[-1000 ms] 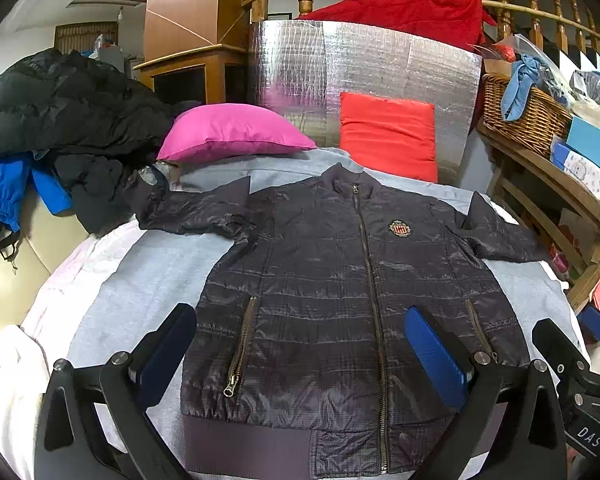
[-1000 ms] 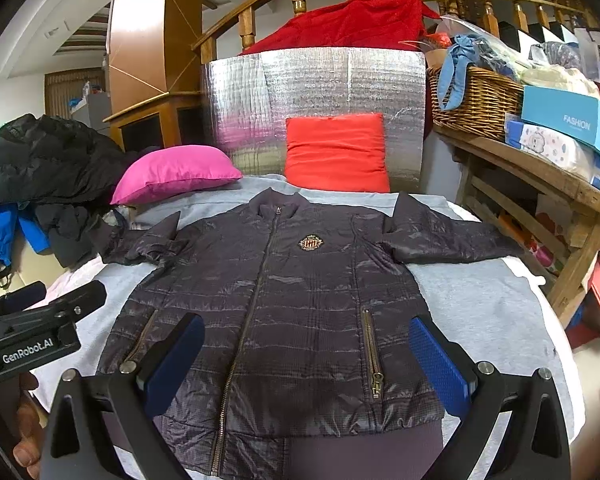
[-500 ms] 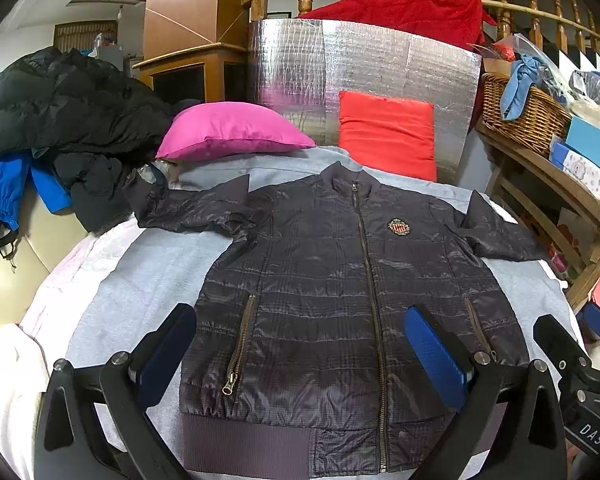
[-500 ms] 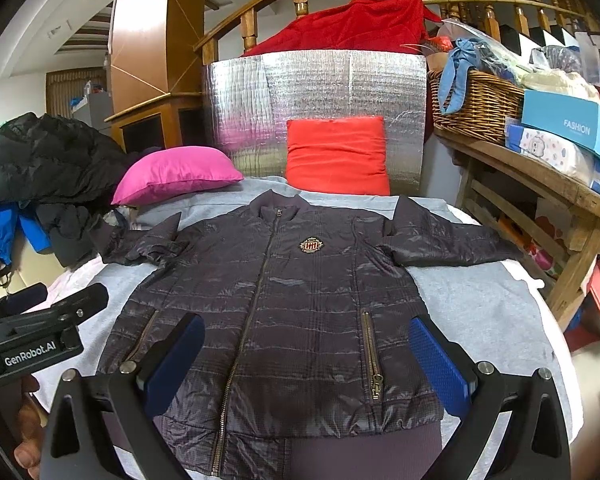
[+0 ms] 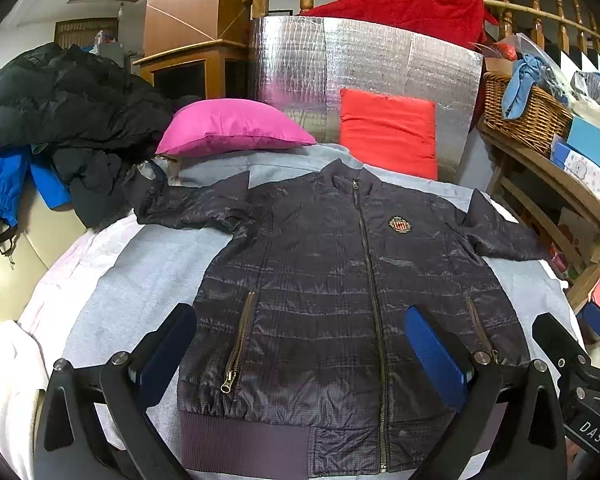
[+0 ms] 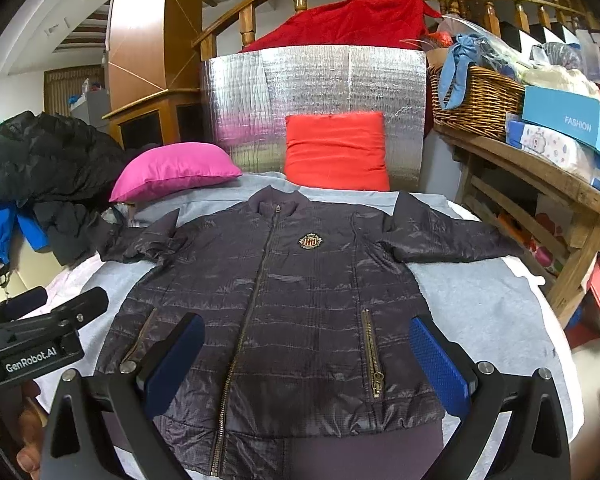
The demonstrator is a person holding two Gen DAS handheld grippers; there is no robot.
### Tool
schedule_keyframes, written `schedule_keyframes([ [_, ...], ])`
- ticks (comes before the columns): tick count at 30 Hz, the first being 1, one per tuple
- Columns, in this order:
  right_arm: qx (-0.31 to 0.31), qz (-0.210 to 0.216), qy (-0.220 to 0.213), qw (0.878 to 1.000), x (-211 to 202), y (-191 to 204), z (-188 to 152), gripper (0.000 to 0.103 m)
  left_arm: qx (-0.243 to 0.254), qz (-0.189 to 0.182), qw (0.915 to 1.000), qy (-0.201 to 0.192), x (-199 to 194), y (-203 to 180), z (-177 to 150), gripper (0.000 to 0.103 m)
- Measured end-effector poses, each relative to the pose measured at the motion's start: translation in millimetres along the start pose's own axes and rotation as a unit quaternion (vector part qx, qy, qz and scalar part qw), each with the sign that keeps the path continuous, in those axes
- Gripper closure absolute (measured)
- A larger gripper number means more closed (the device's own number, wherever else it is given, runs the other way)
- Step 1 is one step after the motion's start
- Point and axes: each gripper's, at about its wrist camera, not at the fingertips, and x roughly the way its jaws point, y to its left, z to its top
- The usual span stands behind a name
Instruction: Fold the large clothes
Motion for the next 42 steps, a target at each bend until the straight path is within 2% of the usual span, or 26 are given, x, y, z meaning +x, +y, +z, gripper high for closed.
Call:
schedule_keyframes([
  [42, 0.007, -0.003, 0.015, 1.0, 17, -6, 0, 0.0, 0.007, -0.003, 0.9997, 0.021, 20, -8, -5, 0.0],
])
